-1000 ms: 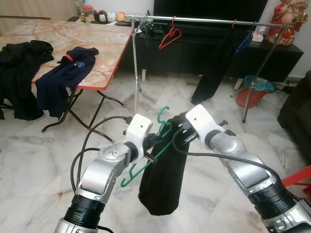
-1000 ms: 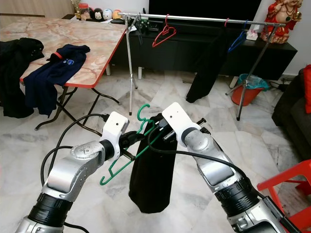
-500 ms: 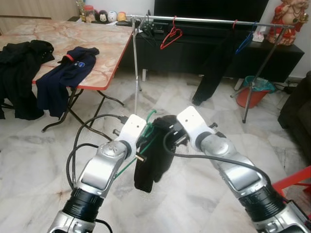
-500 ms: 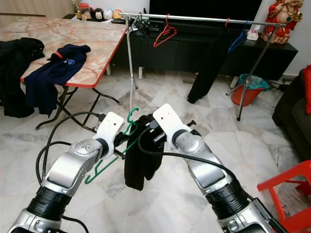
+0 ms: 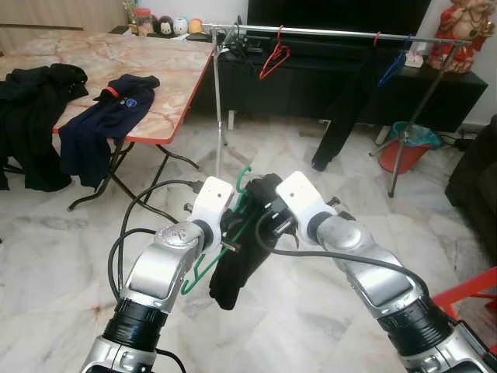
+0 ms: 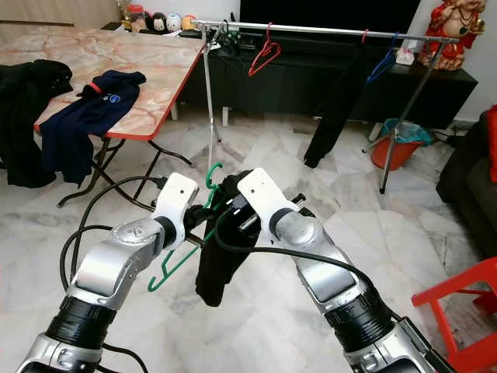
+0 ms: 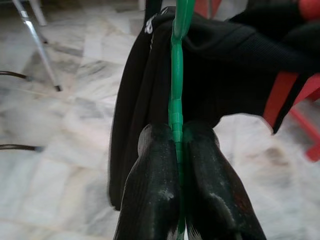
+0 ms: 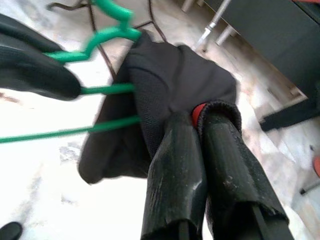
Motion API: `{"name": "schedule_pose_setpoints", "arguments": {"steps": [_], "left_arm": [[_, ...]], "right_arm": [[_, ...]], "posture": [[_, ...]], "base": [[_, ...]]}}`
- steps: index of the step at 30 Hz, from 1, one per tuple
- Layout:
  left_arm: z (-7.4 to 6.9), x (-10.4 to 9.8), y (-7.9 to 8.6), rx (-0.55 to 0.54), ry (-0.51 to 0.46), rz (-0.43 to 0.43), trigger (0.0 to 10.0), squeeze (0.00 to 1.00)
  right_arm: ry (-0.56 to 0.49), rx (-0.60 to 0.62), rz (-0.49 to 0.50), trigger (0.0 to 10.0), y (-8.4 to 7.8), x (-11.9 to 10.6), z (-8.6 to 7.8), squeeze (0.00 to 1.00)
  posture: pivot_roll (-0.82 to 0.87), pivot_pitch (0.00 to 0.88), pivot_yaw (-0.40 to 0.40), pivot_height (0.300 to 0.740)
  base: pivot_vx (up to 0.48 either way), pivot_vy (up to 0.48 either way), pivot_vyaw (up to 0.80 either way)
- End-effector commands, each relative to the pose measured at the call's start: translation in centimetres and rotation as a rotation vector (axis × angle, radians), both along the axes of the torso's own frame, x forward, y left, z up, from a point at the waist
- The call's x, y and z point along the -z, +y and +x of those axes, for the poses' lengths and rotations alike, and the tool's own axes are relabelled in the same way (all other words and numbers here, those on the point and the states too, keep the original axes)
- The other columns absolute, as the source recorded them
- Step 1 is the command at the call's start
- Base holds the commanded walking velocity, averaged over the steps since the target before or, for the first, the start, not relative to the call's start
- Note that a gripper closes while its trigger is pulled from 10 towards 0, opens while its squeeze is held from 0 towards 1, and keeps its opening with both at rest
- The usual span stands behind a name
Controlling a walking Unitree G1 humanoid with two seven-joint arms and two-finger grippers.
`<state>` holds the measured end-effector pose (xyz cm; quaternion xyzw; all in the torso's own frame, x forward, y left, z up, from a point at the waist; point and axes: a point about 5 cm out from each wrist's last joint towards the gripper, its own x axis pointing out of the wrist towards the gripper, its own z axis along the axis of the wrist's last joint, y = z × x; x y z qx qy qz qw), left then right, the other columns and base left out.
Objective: Hang hanger
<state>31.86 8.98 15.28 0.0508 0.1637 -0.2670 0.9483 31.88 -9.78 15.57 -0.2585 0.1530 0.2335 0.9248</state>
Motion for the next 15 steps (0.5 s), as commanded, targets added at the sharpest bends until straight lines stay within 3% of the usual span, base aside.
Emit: {"name": "schedule_pose_setpoints", "arguments": {"steps": [1, 7, 15], "left_arm": [[0.1, -1.2, -0.4, 0.030, -0.038, -0.057, 10.0, 0.00], [0.2, -0.8, -0.4, 0.027, -0.033, 0.009, 10.0, 0.00], [-0.4, -1.2, -1.7, 0.120, -0.031, -0.063, 10.0, 0.00]], "right_arm": [[-0.018, -0.048, 0.002, 10.0, 0.6, -0.4, -0.4, 0.00], [0.007, -0.107, 0.012, 10.0, 1.5, -0.7, -1.0, 0.00], [0.016, -0.259, 0.023, 10.0, 3.2, -1.1, -2.1, 0.00]], "posture": [[0.14, 0.000, -0.059, 0.740], [0.13, 0.000, -0.058, 0.740], [0.13, 0.000, -0.057, 0.740]], "base": [[0.000, 0.000, 0.00], [0.000, 0.000, 0.00], [0.000, 0.000, 0.00]]}}
